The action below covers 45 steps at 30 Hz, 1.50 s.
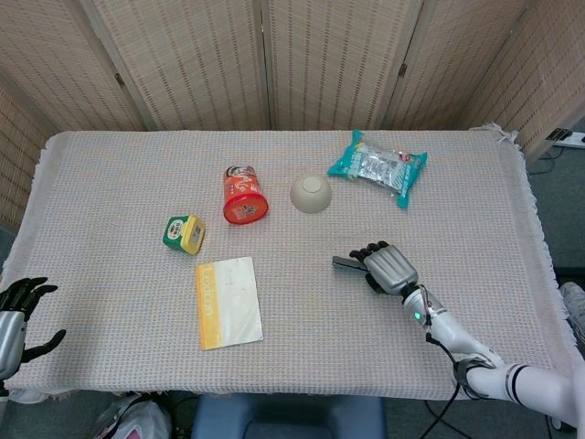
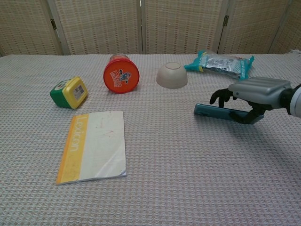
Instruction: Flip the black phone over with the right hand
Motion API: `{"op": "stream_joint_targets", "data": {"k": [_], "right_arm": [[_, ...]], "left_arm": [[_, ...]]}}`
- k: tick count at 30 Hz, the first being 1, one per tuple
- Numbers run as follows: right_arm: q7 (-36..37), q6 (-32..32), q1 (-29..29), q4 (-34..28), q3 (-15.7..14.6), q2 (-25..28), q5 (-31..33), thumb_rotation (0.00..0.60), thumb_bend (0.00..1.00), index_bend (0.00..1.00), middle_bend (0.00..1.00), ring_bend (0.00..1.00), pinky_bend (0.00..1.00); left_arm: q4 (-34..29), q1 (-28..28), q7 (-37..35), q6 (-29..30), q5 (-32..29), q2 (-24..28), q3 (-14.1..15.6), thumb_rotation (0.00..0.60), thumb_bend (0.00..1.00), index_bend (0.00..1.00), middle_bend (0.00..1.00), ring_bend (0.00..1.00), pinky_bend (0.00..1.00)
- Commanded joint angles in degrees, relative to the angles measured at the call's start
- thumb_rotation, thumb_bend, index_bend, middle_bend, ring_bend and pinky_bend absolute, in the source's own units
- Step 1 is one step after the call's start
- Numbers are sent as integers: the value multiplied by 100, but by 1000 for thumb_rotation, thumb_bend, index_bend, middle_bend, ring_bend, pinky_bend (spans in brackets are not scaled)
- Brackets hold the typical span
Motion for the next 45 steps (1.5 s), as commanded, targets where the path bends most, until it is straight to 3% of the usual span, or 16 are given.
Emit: {"op": "stream_joint_targets", "data": {"k": [1, 16, 24, 28, 36, 40, 45], "right_arm": [[9, -59, 26, 131, 82, -31, 173, 600, 513, 221, 321, 237, 277], [162, -386, 113, 805, 309, -217, 853, 600, 530, 252, 337, 270, 323], [31, 83, 40, 863, 354, -253, 724, 600, 530, 252, 309, 272, 324], [-228, 276, -11, 533, 327, -31, 674, 600, 530, 252, 283, 264, 324], [-793, 1229, -527, -893, 112, 932, 375, 600, 520, 252, 269, 239, 324], [-789, 1850, -980, -1550, -99, 1466, 76, 600, 450, 252, 269, 238, 324], [-495, 2728, -1613, -1886, -409, 1929, -525, 600, 302, 252, 263, 231, 324]], "left_arm": [[7, 4, -5, 2, -1, 1, 2, 600, 200, 280, 215, 163, 252], [14, 15, -27, 14, 23, 6, 13, 600, 201, 279, 215, 163, 252], [33, 61, -74, 66, 22, 34, 22, 600, 201, 280, 215, 163, 252], [30, 69, -91, 92, 44, 34, 20, 600, 200, 279, 215, 163, 252], [57, 59, -104, 84, 44, 20, 6, 600, 201, 280, 215, 163, 252], [89, 31, -105, 87, 78, -31, -10, 600, 201, 279, 215, 163, 252], [115, -33, -64, 100, 155, -132, -47, 600, 200, 279, 215, 163, 252]]}}
